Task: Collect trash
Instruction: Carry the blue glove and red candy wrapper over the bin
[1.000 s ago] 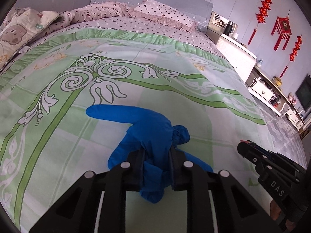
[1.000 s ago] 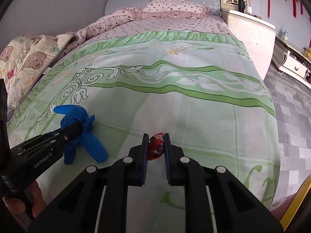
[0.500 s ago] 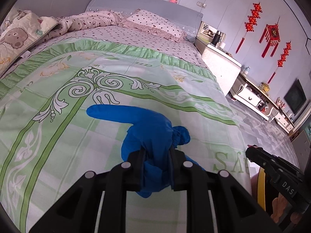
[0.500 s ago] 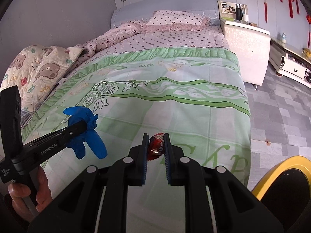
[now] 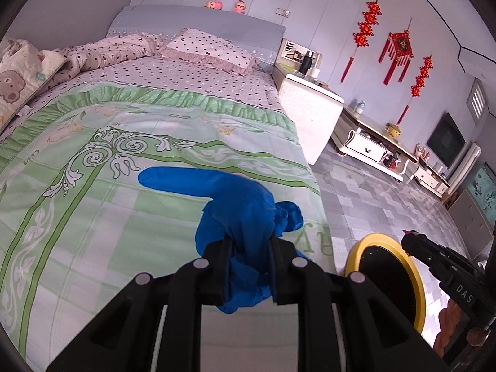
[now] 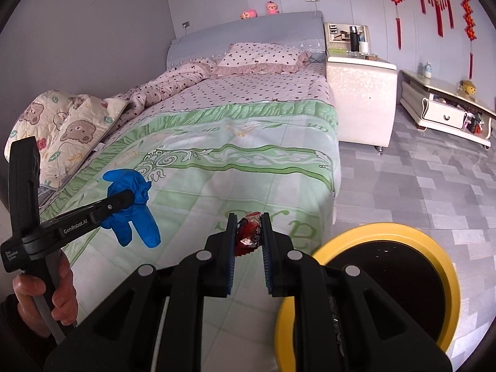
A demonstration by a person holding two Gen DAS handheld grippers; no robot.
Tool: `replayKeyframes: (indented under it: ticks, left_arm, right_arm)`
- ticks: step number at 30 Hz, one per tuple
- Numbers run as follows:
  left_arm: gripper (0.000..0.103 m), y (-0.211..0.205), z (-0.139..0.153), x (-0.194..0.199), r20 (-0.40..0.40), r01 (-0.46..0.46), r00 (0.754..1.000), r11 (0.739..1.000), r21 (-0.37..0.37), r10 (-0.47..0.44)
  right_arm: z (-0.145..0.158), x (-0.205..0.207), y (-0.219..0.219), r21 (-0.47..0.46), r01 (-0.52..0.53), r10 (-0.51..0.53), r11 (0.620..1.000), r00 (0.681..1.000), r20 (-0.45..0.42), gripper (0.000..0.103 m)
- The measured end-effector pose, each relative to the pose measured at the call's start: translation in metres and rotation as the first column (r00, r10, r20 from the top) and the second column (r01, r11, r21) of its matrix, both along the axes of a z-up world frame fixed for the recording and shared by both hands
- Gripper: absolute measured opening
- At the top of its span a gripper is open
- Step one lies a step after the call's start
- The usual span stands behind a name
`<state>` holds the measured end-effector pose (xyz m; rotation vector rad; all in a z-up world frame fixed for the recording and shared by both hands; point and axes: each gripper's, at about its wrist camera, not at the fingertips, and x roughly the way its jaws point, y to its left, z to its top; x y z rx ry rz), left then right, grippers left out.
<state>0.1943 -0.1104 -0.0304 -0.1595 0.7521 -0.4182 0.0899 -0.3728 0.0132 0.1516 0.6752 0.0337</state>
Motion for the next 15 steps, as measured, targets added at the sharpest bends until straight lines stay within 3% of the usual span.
replayKeyframes:
  ticks: [15]
  left_arm:
    - [0.017,-0.124,0.018,-0.048,0.015,0.226,0.974,0.973,0.054,-0.227]
  right_arm:
    - [0.021,-0.071,-0.094,-0.003,0.159,-0.158,0.987,0.987,0.025,0.015]
